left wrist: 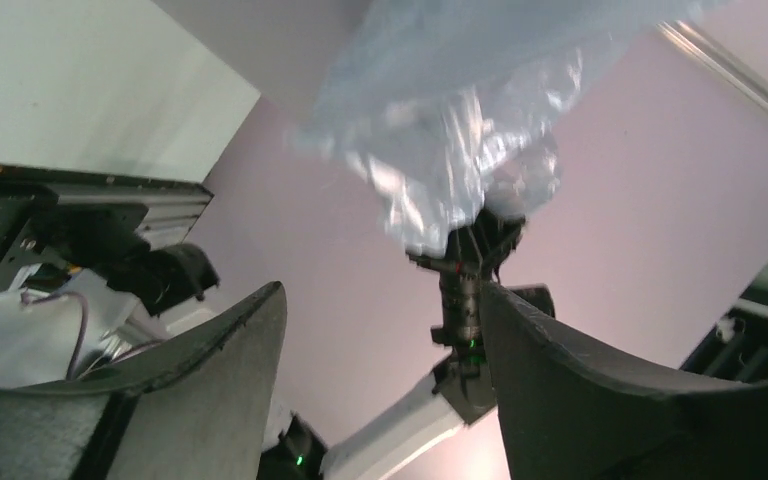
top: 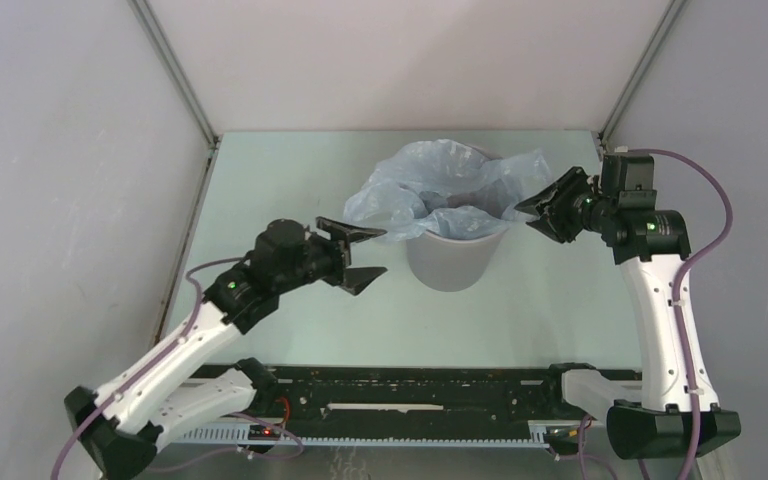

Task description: Put the trash bags into the trash bin

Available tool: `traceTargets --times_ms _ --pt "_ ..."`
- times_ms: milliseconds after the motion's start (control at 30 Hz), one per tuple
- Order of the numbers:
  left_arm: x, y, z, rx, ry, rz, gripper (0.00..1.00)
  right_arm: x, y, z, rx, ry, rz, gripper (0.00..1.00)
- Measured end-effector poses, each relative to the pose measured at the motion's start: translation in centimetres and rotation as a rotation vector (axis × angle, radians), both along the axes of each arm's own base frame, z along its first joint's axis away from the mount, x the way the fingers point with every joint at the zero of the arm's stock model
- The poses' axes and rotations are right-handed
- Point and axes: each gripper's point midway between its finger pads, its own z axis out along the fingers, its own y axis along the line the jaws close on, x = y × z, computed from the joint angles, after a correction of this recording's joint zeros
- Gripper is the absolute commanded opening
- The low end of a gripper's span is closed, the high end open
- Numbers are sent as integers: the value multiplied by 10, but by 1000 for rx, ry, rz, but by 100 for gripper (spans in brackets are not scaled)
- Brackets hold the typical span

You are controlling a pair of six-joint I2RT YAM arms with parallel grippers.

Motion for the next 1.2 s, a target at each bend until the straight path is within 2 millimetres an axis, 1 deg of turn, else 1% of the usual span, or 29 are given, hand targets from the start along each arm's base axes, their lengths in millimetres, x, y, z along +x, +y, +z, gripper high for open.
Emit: traceTargets --times_ms 67,100,200,267,300,333,400,467,567,600,633,667,800,900,967,1033,1200 --pt "9 -11 -1 -18 14 19 80 1 0 0 4 0 -5 41" --pt "18 -15 -7 -13 24 39 80 2 0 1 8 -1 -7 40" --pt "33 -19 -20 6 58 85 79 3 0 1 10 -5 -9 38" --pt "37 -19 -23 7 65 104 77 4 0 1 10 -5 -9 32" --pt "38 -19 -24 7 72 110 73 3 0 0 10 -3 -9 28" --pt "39 -19 -25 10 75 117 67 3 0 -1 9 0 -9 25" --pt "42 -16 -27 14 81 144 49 3 -1 -5 10 8 -12 20" --pt "47 -13 -26 13 77 179 40 4 -5 -7 10 14 -22 12" --pt "54 -9 -23 10 55 214 22 5 -8 -8 11 16 -31 6" --pt "55 -9 -21 7 48 218 14 5 -8 -8 11 16 -29 4" --pt "56 -10 -19 1 36 218 6 5 -8 -8 11 15 -28 1" --pt "57 -10 -17 -4 25 217 1 5 -7 -8 11 13 -26 0" --pt "63 -4 -16 14 -18 216 0 5 -10 -7 15 4 -14 0" --pt "71 13 -17 72 -77 229 0 5 -18 -7 13 -8 -10 0" --pt "73 20 -16 109 -121 217 0 2 -20 -10 15 -8 5 0" --pt "72 22 -18 148 -159 179 0 -2 -18 -14 17 -9 31 0" --pt "71 20 -36 232 -193 78 0 -11 -16 -22 11 -8 67 0"
